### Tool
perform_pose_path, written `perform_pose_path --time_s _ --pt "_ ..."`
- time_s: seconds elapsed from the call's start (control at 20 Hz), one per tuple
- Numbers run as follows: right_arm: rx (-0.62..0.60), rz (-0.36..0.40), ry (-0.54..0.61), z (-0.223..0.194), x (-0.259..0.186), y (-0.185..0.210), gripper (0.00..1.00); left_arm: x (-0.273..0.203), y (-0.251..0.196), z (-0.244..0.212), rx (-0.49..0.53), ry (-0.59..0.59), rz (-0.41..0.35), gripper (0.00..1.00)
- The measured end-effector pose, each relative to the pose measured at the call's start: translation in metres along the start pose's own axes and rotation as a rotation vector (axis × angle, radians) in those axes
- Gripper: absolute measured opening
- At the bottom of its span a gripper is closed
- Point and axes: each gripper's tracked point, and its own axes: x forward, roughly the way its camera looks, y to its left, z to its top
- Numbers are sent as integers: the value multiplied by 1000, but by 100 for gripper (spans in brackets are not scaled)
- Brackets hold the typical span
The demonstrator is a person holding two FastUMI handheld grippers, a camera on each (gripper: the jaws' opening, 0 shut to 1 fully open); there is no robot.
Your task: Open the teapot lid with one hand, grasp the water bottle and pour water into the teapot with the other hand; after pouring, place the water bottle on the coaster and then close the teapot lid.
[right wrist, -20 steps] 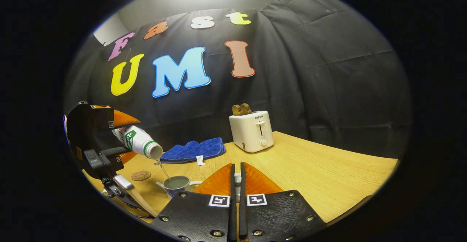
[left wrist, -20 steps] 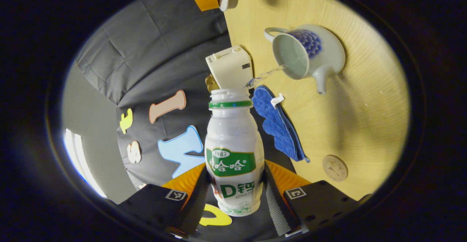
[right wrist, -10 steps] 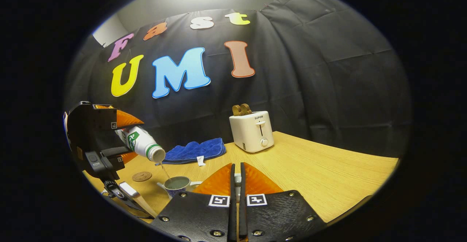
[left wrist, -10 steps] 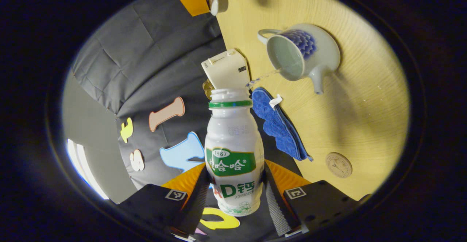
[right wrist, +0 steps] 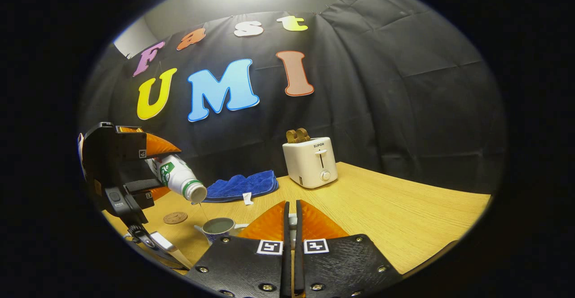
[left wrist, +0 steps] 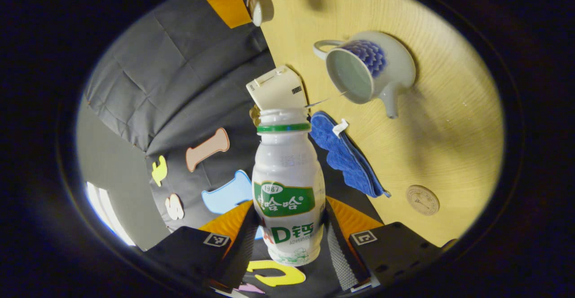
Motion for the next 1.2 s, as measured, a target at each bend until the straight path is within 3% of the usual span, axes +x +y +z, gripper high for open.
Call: perform_pose_path --time_s 0.3,0.4,0.45,0.5,0.6,0.65,0.7,0.75,0.8,1.05,1.1,1.2 --pt "1 0 2 0 1 0 2 1 0 -1 -13 -9 14 83" --pt "6 -1 -3 1 -1 -1 2 4 -4 -2 -78 -17 8 87" --pt "10 0 -7 2 -1 -1 3 7 -7 -5 -143 -23 -6 88" --pt "14 2 -8 2 -1 -1 3 10 -12 -6 -250 -23 -28 82" --pt "15 10 0 -1 1 1 3 13 -21 -6 -441 -27 -58 88" --pt "13 14 6 -2 2 3 3 16 -27 -6 -535 -25 -69 82" --pt "10 21 13 -4 2 4 3 19 -32 -6 -622 -23 -73 88" --pt "7 28 18 -5 3 7 3 20 -35 -5 -706 -14 -75 82" --pt "4 37 23 -6 3 9 3 20 -40 -5 -785 -9 -79 88" --pt "-11 96 41 -9 9 30 2 30 -70 -23 -1139 46 -64 87" --pt "-13 105 50 -11 11 35 3 32 -75 -27 -1214 59 -60 82" --pt "-18 130 70 -14 14 50 3 32 -88 -35 -1359 82 -51 87"
